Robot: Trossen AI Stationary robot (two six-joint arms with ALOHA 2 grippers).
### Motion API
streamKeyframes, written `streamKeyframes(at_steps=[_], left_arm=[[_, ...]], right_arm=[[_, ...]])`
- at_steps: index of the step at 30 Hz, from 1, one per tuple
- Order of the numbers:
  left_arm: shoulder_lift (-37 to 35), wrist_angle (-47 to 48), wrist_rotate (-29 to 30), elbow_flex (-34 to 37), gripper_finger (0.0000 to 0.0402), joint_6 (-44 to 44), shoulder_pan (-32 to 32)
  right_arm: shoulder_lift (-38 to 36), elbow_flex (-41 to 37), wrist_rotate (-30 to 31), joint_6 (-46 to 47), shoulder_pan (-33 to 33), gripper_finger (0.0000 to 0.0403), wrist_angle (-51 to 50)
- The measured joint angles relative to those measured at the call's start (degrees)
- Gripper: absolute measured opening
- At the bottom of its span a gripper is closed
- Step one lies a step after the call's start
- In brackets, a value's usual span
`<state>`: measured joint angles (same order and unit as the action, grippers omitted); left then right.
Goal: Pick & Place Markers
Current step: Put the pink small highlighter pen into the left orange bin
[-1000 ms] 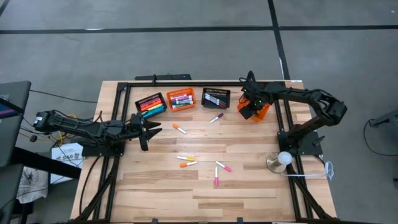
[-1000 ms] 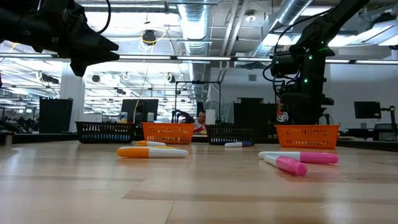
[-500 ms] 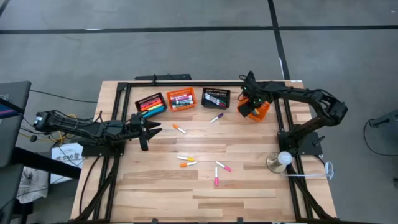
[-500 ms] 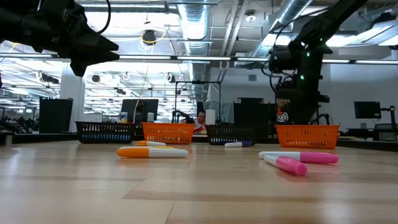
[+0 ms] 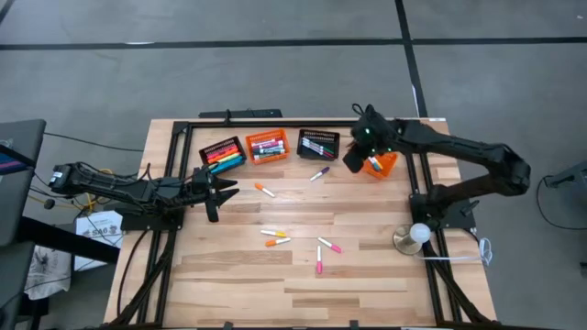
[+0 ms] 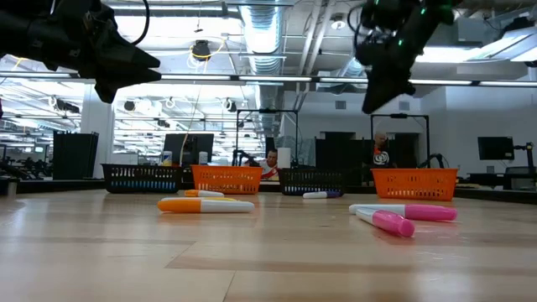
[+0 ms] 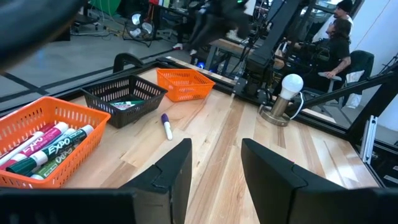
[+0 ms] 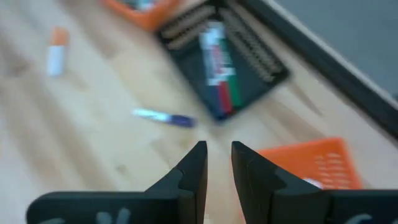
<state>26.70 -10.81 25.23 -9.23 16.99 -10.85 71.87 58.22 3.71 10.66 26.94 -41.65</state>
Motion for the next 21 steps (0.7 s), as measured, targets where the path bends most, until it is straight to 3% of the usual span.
streamKeyframes(at_steps=[13,21], left_arm=[[0.0,-0.2,0.0,0.0,0.0138,0.0,0.0],[0.0,-0.3,0.0,0.0,0.0138,0.0,0.0]], right_arm=[[-5.3,0.1,-9.9,6.8,-20.7,0.0063,1.7],[-2.8,0.1,-10.0,10.5,-33.9,0.0063,7.8]])
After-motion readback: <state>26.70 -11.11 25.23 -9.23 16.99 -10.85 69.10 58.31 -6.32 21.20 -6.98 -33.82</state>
